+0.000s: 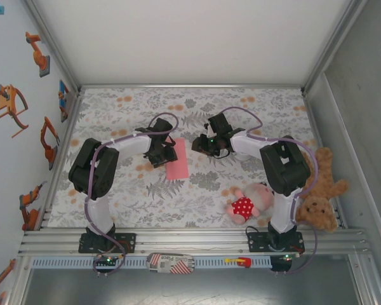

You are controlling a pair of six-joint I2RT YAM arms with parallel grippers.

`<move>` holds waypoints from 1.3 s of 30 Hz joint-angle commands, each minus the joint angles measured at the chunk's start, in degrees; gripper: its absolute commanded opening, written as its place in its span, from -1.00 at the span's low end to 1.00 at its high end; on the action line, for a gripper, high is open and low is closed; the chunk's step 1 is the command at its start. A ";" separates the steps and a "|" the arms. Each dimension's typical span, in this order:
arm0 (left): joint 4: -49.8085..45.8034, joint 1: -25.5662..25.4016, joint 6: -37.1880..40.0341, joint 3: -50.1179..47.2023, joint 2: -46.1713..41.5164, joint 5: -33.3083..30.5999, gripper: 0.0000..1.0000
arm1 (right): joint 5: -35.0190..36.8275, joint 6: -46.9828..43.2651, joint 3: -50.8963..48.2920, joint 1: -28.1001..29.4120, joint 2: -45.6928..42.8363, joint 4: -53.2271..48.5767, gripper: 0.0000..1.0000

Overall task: Fold a paper plane with a square sheet of paper (pick it up from the middle)
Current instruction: Hold the square sheet of paper at the center of the table.

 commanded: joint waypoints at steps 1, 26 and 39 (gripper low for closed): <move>4.60 -1.65 1.66 -5.93 14.41 2.36 0.07 | -2.02 -0.77 0.97 0.04 1.23 1.37 -0.30; 5.01 -1.66 0.58 -6.06 15.24 3.06 0.07 | -9.34 -1.30 5.79 3.90 7.93 2.34 -0.82; 5.02 -1.64 0.56 -6.18 15.24 3.07 0.08 | -9.86 -2.09 8.13 4.70 10.92 -0.08 -0.89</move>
